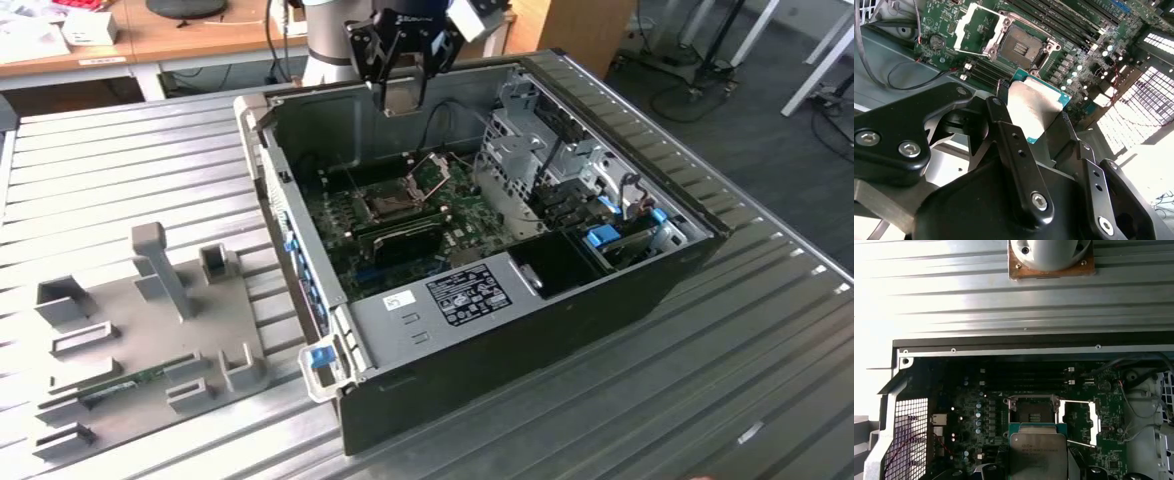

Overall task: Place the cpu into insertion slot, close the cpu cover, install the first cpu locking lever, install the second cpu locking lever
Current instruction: 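Place the cpu into insertion slot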

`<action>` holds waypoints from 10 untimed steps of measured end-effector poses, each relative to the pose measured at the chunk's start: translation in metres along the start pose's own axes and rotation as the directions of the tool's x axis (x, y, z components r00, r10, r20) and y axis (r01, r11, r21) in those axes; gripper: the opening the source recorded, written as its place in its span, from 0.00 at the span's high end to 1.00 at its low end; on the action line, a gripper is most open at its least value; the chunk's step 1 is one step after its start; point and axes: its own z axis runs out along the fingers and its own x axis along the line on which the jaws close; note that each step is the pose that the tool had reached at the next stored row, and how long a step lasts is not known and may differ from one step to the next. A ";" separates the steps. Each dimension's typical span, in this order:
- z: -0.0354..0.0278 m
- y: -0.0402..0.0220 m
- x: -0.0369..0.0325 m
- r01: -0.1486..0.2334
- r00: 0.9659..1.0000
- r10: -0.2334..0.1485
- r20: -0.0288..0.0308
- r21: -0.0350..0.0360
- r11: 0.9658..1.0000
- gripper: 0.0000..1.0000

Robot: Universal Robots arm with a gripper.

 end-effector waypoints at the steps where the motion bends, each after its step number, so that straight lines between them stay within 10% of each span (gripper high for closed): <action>1: 0.0006 0.0000 0.0000 0.000 1.000 0.000 0.000 0.000 1.000 0.46; 10: 0.0025 -0.0002 0.0000 0.000 1.000 0.000 0.000 0.000 1.000 0.46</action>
